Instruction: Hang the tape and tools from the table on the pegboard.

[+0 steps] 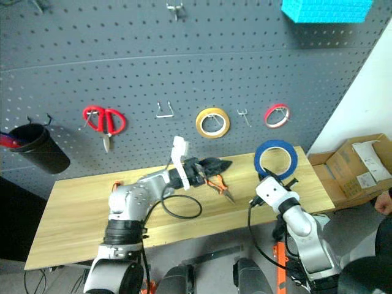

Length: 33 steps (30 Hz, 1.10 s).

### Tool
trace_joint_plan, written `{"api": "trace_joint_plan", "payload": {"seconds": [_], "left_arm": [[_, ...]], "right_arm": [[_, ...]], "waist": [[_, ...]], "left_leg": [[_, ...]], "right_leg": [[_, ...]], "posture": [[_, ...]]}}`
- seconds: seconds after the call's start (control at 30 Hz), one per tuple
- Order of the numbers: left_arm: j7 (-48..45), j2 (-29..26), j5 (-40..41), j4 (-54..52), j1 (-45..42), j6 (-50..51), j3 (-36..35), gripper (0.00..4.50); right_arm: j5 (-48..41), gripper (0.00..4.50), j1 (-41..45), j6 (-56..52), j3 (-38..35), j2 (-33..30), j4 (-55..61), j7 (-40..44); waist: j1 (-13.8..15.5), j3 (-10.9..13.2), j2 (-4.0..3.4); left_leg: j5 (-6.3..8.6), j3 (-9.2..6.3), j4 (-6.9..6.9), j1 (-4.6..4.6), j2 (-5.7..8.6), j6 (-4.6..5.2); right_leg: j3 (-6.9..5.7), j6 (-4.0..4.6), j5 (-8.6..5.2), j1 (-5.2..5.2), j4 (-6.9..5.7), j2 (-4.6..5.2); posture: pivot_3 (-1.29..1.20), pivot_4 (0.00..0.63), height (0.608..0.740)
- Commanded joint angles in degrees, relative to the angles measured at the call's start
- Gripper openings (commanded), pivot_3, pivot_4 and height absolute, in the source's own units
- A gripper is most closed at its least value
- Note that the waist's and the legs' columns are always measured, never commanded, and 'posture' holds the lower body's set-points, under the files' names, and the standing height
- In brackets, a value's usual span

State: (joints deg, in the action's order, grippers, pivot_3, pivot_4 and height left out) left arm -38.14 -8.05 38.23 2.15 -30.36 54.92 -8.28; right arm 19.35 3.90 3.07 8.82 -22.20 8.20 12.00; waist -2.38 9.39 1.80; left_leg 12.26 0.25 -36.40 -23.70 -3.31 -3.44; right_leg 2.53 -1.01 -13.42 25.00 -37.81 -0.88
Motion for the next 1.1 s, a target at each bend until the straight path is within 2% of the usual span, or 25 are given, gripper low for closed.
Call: {"api": "trace_joint_plan", "payload": {"seconds": [0.03,0.13,0.23,0.37,0.57,1.0,1.07,1.1], "left_arm": [[-0.2,-1.2,3.8,-0.9,-2.3,1.0,-2.7,4.5],[0.3,-1.8,3.3,0.9,-3.5,-0.6,-2.9,4.5],[0.9,-1.8,2.7,2.2,-4.6,-2.2,-2.9,4.5],[1.8,-1.7,2.6,2.3,-4.5,-3.5,-2.9,4.5],[2.8,-2.2,2.4,1.6,-3.6,-4.3,-2.5,4.5],[3.0,-1.9,2.5,2.8,-5.0,-5.2,-1.9,4.5],[3.0,-1.7,2.5,2.9,-5.1,-5.4,-1.7,4.5],[2.9,-1.6,2.5,2.9,-5.1,-5.5,-1.7,4.5]], "right_arm": [[-0.2,0.54,6.5,7.5,-0.2,-0.3,-3.9,-1.3],[-3.2,0.54,12.9,13.2,0.7,-0.1,-11.4,1.3],[-6.9,0.54,19.6,18.0,1.6,0.5,-20.1,5.8],[-12.3,0.54,26.4,22.3,1.4,1.0,-30.3,13.1],[-19.7,0.54,31.2,17.9,-0.2,1.3,-41.2,24.4],[-20.1,0.54,36.3,13.7,-2.5,0.7,-48.8,27.7],[-20.0,1.25,36.2,13.9,-2.5,0.6,-48.6,27.8],[-20.0,1.38,36.0,13.9,-2.4,0.6,-48.3,27.9]], "waist": [[-0.5,-0.3,0.01],[-0.8,-1.0,0.35],[-0.9,-1.3,0.59],[-0.8,-1.4,0.63],[-0.6,-1.4,0.62],[-0.5,-1.4,0.58],[-0.5,-1.4,0.58],[-0.5,-1.4,0.57]], "left_leg": [[-0.02,-0.01,-0.16,0.0,0.0,0.03],[-0.04,-0.11,-0.56,-0.04,0.03,0.08],[-0.06,-0.18,-0.52,0.56,0.11,0.12],[-0.06,-0.2,-0.49,0.77,0.15,0.13],[-0.06,-0.26,-0.4,0.77,0.14,0.13],[-0.07,-0.22,-0.5,0.86,0.15,0.13],[-0.07,-0.2,-0.5,0.85,0.15,0.13],[-0.07,-0.2,-0.5,0.85,0.15,0.13]], "right_leg": [[0.01,0.0,0.08,-0.06,-0.02,-0.01],[0.02,-0.01,0.2,-0.26,-0.1,-0.03],[0.06,0.0,0.2,-1.0,0.08,-0.02],[0.12,-0.01,0.21,-1.27,0.12,-0.01],[0.09,-0.02,0.21,-1.27,0.08,-0.01],[0.15,-0.02,0.21,-1.26,-0.16,-0.01],[0.16,-0.02,0.21,-1.26,-0.16,-0.01],[0.16,-0.02,0.21,-1.26,-0.16,-0.01]], "posture": [[-0.01,0.039,0.74],[-0.01,0.033,0.74],[0.01,0.023,0.74],[0.02,0.022,0.74],[0.04,0.022,0.74],[0.03,0.026,0.74],[0.03,0.028,0.74],[0.03,0.028,0.74]]}}
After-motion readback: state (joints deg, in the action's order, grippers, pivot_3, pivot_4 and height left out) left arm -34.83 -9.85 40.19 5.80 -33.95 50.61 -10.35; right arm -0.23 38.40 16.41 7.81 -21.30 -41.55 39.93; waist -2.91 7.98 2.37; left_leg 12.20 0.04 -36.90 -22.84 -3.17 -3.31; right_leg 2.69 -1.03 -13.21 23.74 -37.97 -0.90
